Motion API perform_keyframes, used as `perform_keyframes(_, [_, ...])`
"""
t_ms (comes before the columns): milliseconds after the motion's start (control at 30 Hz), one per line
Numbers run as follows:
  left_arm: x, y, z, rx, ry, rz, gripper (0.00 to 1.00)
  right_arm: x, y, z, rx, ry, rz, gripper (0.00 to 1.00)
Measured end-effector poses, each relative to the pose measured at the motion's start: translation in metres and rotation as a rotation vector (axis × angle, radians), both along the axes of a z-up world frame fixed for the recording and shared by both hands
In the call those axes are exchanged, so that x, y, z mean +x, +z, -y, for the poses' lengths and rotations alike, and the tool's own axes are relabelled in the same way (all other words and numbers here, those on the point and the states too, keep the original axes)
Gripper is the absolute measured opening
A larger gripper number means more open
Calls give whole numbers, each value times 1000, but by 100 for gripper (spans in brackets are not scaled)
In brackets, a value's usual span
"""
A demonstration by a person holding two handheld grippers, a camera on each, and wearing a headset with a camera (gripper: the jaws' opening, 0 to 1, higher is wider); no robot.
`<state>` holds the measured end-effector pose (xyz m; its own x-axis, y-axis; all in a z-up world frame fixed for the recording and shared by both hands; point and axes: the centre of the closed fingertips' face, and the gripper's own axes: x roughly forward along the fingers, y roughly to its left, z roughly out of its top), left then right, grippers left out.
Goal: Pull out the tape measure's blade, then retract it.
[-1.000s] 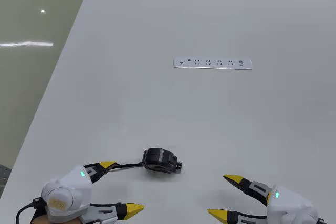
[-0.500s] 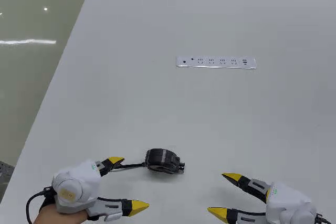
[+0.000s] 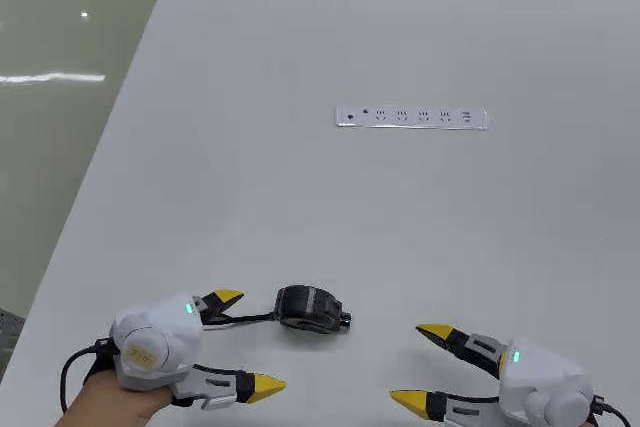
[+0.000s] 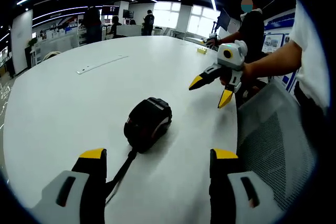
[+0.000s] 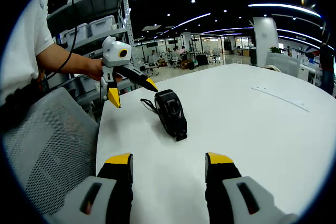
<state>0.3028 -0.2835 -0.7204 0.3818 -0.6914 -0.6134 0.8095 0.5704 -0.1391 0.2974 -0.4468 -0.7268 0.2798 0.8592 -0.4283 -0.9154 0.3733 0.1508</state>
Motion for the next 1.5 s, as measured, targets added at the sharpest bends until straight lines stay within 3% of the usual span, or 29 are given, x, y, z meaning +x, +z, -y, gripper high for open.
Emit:
perform_keyframes(667, [15, -18, 13, 48, -95, -13, 75, 13, -10, -13, 8, 37, -1, 54])
perform_keyframes(1500, [29, -29, 26, 87, -190, -22, 67, 25, -17, -28, 26, 64, -9, 51])
